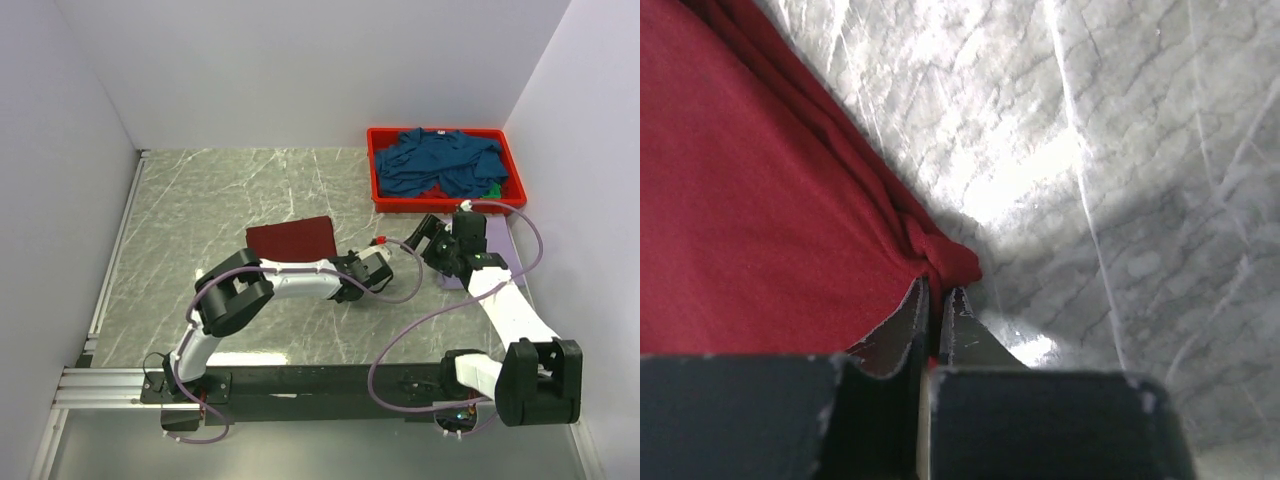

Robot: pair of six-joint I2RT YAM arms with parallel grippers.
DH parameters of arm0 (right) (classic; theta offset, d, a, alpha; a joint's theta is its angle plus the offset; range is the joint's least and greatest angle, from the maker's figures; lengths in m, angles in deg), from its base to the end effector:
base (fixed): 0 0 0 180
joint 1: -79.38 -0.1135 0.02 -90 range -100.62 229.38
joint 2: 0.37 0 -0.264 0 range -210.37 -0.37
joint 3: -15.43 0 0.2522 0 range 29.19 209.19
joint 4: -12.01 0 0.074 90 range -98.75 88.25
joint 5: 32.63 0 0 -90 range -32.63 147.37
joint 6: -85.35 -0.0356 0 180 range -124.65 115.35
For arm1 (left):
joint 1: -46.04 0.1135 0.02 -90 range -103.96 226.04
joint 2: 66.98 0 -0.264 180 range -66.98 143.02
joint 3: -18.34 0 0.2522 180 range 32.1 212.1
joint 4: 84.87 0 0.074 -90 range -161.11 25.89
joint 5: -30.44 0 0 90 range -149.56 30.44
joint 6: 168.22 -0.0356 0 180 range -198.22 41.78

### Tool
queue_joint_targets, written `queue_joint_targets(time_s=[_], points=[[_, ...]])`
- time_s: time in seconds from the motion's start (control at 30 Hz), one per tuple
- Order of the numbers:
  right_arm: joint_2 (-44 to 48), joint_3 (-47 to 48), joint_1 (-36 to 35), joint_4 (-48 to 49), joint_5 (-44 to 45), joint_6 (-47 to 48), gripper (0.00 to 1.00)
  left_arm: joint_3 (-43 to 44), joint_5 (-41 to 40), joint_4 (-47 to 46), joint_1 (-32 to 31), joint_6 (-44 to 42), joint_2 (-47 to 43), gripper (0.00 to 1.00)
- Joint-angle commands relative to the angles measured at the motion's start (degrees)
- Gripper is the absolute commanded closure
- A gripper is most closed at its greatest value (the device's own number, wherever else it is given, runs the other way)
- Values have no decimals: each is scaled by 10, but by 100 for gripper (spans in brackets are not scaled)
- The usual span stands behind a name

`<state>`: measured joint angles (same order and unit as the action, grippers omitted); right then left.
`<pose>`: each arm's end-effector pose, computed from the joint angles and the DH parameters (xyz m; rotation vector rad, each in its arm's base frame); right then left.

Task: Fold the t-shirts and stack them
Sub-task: Neatly place the folded tshirt to the corner

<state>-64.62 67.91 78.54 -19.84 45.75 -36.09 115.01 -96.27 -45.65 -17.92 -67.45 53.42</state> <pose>0.2309 0.0106 0.2247 0.5253 2.3116 0.5135 0.2084 -0.3780 0.1484 0.8943 2.2098 0.2797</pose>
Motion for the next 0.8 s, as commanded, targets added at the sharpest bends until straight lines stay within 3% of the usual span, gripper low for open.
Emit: queue_joint_targets(time_s=[0.0, 0.2, 0.37, 0.77], points=[[-20, -3, 3, 47, -47, -17, 2, -39, 46, -15, 1, 15, -61, 99], [-83, -11, 3, 121, -149, -90, 2, -142, 178, -90, 37, 85, -191, 99], [-161, -39, -31, 259, -213, -202, 1, -192, 232, -136, 51, 112, -251, 99], [-360, -8, -160, 435, -249, -325, 5, -219, 267, -157, 60, 131, -266, 99]])
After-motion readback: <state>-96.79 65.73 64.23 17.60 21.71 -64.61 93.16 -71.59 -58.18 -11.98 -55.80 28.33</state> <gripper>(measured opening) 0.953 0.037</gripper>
